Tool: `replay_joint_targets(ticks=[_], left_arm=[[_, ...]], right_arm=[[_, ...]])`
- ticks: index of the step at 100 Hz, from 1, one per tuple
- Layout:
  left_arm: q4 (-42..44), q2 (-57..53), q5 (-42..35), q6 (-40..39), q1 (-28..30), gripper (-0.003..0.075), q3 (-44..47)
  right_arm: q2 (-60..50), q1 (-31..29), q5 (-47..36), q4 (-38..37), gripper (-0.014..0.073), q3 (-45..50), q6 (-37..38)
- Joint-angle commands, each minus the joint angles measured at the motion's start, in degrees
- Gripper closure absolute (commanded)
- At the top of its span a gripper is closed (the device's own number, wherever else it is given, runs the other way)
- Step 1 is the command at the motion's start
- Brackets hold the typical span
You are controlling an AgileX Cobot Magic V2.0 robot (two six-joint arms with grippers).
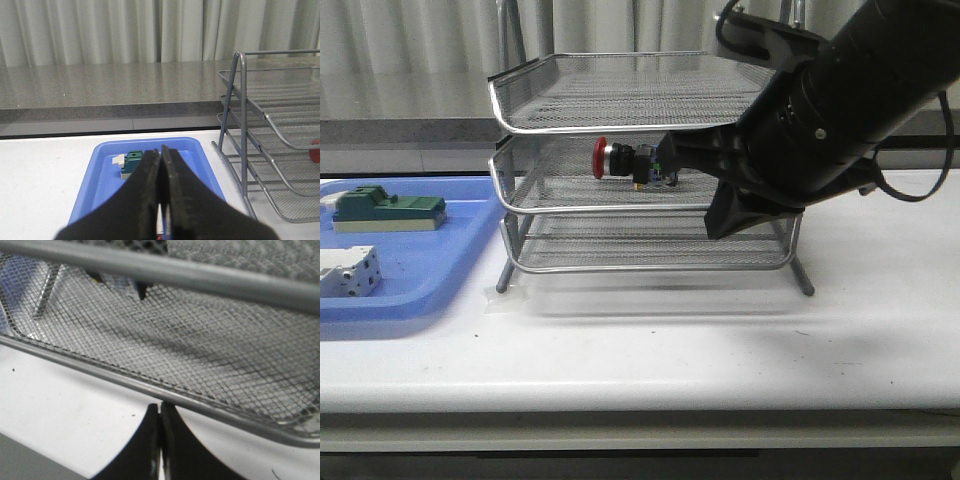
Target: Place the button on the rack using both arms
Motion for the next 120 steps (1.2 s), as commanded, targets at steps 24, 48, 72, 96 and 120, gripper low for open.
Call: replay_joint_targets(ticks=[24, 48, 72, 96, 120], left_arm=[[-0.9, 0.4, -3.2, -0.4, 0.1, 0.0741, -1.5], [-0.9, 0.4, -3.2, -0.4, 0.1, 0.0741, -1.5], [-0.9, 0.4, -3.2, -0.4, 0.1, 0.0741, -1.5], [-0.9, 0.4, -3.2, -0.4, 0.1, 0.0741, -1.5], [-0.9, 0.4, -3.2, -0.4, 0.1, 0.0741, -1.5]], right_arm=[[-4.1, -0.3, 1.9, -0.6, 0.0651, -3.2, -1.0], [-12.1, -0.3, 3.1, -3.9, 0.0651, -1.1, -1.0], [-22.6, -0.5, 3.5, -8.6, 0.0651, 4.8, -1.0], [-34.0, -7.3, 6.4, -10.4, 0.0651, 10.5, -1.0], [-47.8, -16.5, 12.2, -14.5, 0.0651, 15.9, -1.0]])
